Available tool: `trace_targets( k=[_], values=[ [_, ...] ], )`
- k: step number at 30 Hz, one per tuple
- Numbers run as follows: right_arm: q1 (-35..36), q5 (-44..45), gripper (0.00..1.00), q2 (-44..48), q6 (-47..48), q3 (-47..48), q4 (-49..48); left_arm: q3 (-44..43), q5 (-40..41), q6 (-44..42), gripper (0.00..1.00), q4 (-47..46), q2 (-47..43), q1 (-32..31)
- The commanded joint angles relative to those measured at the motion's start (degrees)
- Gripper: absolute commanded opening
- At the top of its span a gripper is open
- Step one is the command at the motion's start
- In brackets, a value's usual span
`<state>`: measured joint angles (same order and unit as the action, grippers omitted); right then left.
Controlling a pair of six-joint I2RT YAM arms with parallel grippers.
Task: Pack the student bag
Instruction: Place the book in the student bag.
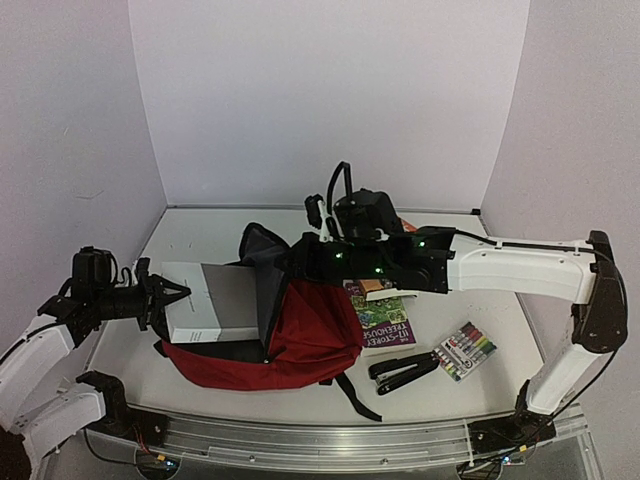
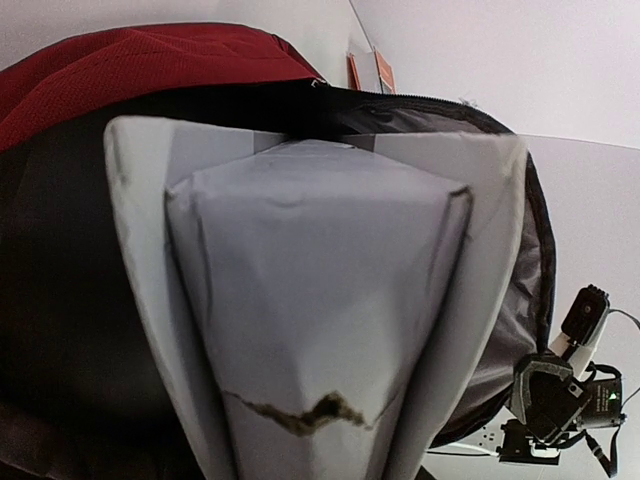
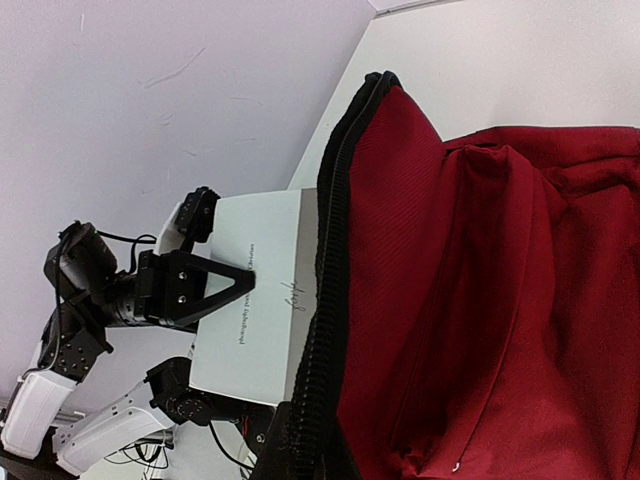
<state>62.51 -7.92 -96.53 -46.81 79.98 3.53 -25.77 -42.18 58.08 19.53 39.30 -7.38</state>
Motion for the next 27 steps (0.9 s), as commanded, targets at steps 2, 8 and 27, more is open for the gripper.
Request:
trace_targets(
  k=[2,8,27],
  values=[
    [0.5,0.8,0.00,1.2,0.4,3.7,-3.0,1.5,-3.1,0.7,0.29,-16.0,5.0,-0.1],
    [0.6,0.7,0.00,-0.4,0.9,5.4,-3.9,2.0,-0.5,1.3,0.30,-23.4,10.7,-4.7],
    [0.6,1.7,0.00,-0.6,0.9,4.2,-4.5,-2.3,-3.1,-6.6,0.31,-34.3,28.3,-12.0]
  ],
)
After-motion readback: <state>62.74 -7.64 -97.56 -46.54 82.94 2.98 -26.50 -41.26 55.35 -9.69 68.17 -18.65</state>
